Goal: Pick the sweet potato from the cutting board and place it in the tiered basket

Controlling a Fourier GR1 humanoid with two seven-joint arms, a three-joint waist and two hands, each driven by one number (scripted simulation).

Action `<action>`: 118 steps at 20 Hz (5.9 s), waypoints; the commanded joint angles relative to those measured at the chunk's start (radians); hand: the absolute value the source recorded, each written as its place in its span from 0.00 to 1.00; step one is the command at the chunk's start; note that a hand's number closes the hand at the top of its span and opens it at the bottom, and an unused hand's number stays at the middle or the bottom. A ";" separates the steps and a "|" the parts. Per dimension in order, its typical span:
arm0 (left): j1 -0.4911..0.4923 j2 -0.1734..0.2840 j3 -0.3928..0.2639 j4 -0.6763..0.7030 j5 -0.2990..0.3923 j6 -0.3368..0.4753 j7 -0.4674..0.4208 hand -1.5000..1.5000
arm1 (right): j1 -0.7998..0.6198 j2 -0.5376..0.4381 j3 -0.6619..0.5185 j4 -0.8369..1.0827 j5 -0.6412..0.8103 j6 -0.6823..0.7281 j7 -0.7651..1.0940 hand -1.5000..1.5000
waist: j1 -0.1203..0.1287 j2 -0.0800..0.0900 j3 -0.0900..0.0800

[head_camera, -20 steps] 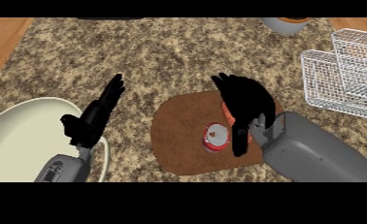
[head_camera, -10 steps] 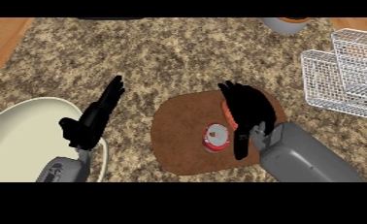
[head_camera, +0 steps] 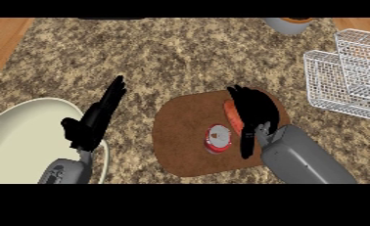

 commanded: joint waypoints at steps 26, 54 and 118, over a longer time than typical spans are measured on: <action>0.077 -0.028 0.117 -0.021 -0.046 0.003 -0.002 0.50 | 0.297 -0.428 -0.513 0.209 0.137 -0.216 -0.666 1.00 | -0.155 -0.003 0.012; -0.042 -0.040 0.069 0.050 -0.065 -0.093 0.005 0.50 | -0.014 -0.960 -1.070 0.977 -0.324 0.119 -1.422 1.00 | 0.033 0.010 0.001; 0.016 -0.085 0.093 -0.022 -0.107 -0.086 0.004 0.50 | -0.318 -0.964 -1.355 1.352 -0.539 -0.070 -1.004 0.00 | 0.004 0.020 0.011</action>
